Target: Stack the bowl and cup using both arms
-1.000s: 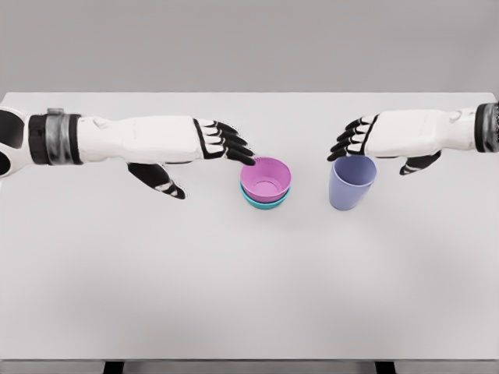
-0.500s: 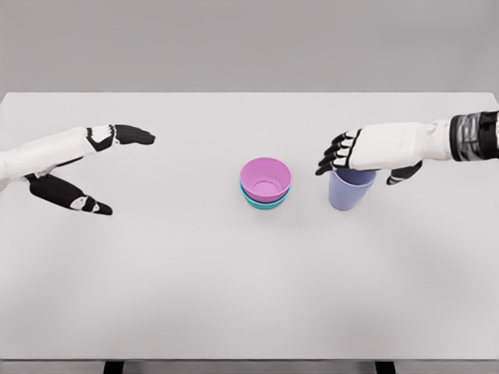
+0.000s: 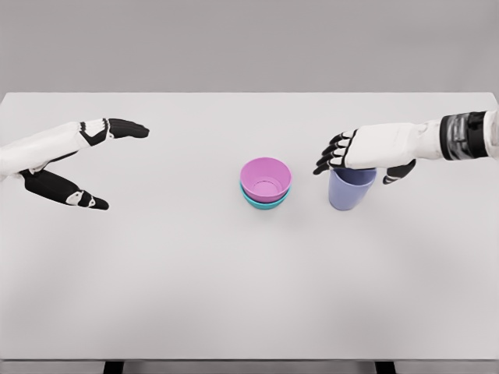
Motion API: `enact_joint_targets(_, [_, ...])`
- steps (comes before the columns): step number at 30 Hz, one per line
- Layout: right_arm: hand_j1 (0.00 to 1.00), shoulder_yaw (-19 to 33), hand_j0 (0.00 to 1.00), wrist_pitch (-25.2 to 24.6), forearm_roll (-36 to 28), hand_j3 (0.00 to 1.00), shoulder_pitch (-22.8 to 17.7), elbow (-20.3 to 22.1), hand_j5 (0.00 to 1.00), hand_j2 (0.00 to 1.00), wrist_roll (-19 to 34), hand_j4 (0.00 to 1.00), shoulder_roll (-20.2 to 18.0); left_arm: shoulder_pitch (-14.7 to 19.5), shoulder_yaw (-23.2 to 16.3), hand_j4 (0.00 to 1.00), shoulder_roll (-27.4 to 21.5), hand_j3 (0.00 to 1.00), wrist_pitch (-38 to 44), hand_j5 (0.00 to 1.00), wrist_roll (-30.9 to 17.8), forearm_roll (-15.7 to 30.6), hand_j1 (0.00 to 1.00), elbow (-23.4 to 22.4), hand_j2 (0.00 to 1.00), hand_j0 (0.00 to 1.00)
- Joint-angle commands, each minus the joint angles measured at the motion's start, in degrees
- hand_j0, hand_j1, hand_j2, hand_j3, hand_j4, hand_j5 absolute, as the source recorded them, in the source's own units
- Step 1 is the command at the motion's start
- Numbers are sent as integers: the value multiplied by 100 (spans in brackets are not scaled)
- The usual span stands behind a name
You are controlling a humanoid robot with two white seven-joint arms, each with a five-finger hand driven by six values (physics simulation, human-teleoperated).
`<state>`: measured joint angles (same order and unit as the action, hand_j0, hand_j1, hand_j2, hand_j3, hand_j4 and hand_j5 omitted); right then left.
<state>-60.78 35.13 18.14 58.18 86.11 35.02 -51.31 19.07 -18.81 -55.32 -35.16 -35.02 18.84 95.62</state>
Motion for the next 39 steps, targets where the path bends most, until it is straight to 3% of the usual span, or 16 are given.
enact_joint_targets(1, [100, -22, 100, -13, -13, 100, 0, -41, 100, 100, -2, 100, 42, 0, 9, 100, -5, 100, 16, 100, 2, 41, 100, -8, 100, 100])
enact_joint_targets(11, [98, -110, 98, -13, 66, 98, 0, -77, 98, 98, -2, 98, 51, -9, 9, 100, -5, 100, 16, 100, 2, 41, 100, -70, 100, 100])
enact_joint_targets(21, [79, -31, 79, -13, 66, 79, 9, -41, 79, 79, -2, 79, 33, -9, 9, 100, -5, 100, 16, 100, 2, 32, 100, -105, 100, 100])
enact_joint_targets(30, [75, -22, 75, -13, 58, 75, 9, -33, 75, 75, -2, 75, 51, -9, 9, 100, 3, 100, 16, 100, 2, 32, 100, -105, 100, 100])
enact_joint_targets(35, [60, -13, 60, -13, 58, 60, 18, -41, 60, 60, -2, 60, 60, -9, 9, 100, 3, 100, 16, 100, 2, 32, 100, -105, 100, 100])
enact_joint_targets(39, [60, 4, 60, -13, 40, 60, 35, -50, 60, 60, -2, 60, 112, -9, 9, 100, 3, 100, 16, 100, 2, 32, 100, -105, 100, 100])
